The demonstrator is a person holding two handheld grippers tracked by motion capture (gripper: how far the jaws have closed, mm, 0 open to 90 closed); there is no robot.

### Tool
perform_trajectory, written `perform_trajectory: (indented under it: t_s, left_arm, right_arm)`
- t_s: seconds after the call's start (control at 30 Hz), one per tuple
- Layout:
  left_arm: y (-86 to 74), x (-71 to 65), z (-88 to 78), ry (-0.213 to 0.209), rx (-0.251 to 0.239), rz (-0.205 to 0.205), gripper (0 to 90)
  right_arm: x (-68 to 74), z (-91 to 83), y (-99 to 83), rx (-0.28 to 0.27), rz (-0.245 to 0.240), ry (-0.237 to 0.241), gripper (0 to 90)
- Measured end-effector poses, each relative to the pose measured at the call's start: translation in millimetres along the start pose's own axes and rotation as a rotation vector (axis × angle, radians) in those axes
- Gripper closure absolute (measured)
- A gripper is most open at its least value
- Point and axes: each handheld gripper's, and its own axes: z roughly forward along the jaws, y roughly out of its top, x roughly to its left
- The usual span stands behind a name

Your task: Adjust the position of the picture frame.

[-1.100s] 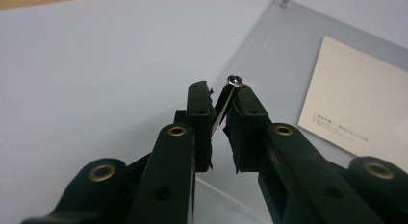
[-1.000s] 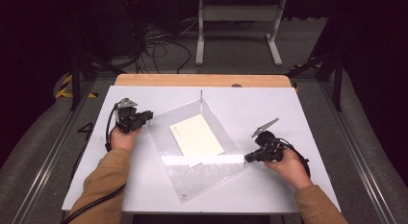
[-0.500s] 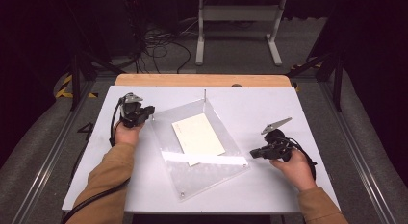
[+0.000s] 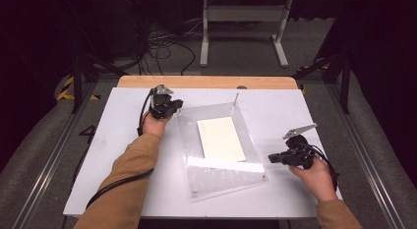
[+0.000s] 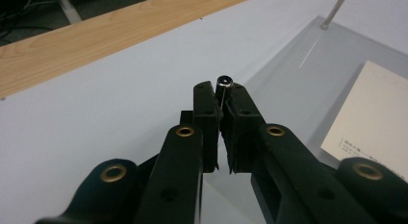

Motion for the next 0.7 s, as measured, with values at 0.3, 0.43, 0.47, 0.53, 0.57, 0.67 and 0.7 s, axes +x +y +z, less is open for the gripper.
perform_trajectory:
  t_s: [0.3,0.43,0.47,0.53,0.57,0.67,0.7]
  left_arm:
    - [-12.5,9.7,-6.6,-0.056,-0.047,-0.095,69.5]
    - [-19.1,11.5,-27.9,-0.059,-0.071,-0.068,64.0]
    - [-19.1,11.5,-27.9,-0.059,-0.071,-0.068,63.7]
    - [-23.3,14.0,-38.6,-0.064,-0.084,-0.061,62.7]
    - [-25.2,15.0,-41.9,-0.073,-0.085,-0.067,61.7]
    - [-29.8,19.2,-47.5,-0.071,-0.081,-0.066,61.1]
    - [-31.0,22.4,-48.0,-0.075,-0.076,-0.072,59.3]
  right_arm:
    - [1.6,6.3,-3.9,0.04,0.012,0.003,89.5]
    - [6.5,17.8,-2.4,0.085,0.003,0.014,89.5]
    - [6.5,17.8,-2.4,0.085,0.003,0.014,89.5]
    - [5.6,22.9,-2.2,0.101,0.018,0.059,89.5]
    - [5.2,23.3,-1.9,0.102,0.03,0.063,89.6]
    - [4.1,24.1,-2.8,0.096,0.047,0.077,89.6]
    - [3.5,25.9,-3.7,0.091,0.053,0.113,89.7]
